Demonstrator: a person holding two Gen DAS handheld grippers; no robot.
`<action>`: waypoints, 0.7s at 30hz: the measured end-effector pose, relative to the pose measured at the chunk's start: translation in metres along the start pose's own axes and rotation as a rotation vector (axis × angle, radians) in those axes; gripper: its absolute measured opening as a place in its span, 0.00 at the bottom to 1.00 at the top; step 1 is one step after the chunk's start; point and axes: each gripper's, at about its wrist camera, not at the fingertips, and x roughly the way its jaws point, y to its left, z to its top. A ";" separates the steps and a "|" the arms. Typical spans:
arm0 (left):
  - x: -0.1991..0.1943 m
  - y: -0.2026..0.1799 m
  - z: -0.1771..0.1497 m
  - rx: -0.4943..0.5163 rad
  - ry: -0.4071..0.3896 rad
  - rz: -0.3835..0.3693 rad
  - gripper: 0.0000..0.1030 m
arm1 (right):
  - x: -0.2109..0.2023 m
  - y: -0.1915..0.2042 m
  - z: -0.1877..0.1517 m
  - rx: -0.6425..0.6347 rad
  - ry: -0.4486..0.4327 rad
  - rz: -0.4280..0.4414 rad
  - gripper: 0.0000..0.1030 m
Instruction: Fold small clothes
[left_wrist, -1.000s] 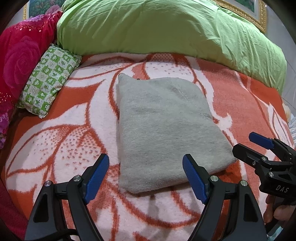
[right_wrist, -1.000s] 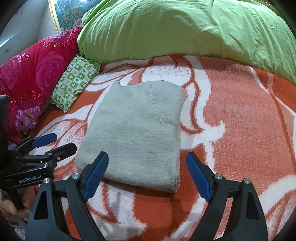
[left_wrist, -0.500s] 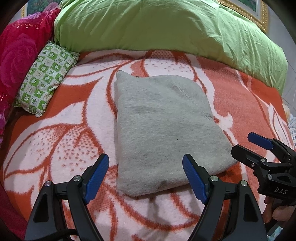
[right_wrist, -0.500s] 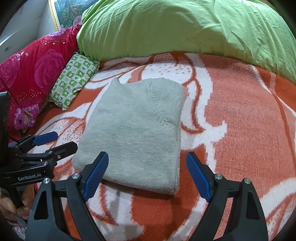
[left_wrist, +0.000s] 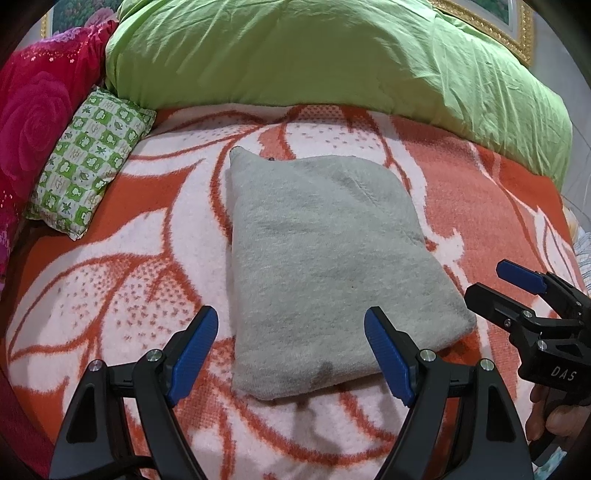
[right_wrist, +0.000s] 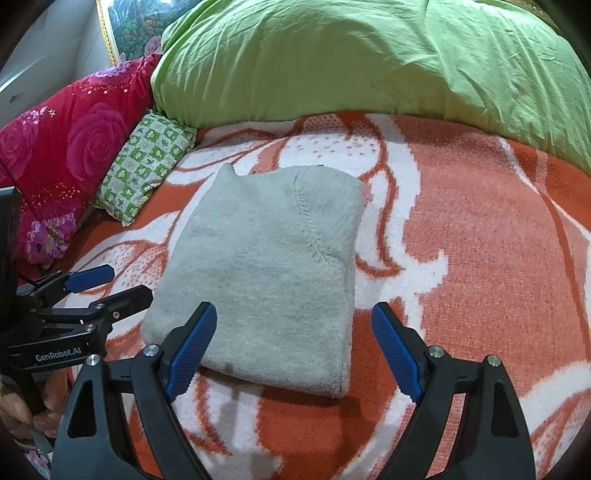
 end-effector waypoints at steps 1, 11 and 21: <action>0.000 0.000 0.000 0.001 0.000 0.001 0.80 | 0.000 0.000 0.000 0.001 0.001 0.000 0.83; 0.000 0.000 0.004 0.004 -0.008 -0.004 0.80 | 0.001 -0.002 0.000 -0.004 0.003 0.000 0.83; -0.001 -0.002 0.005 0.008 -0.008 -0.006 0.80 | 0.000 -0.001 0.000 -0.007 0.004 0.002 0.83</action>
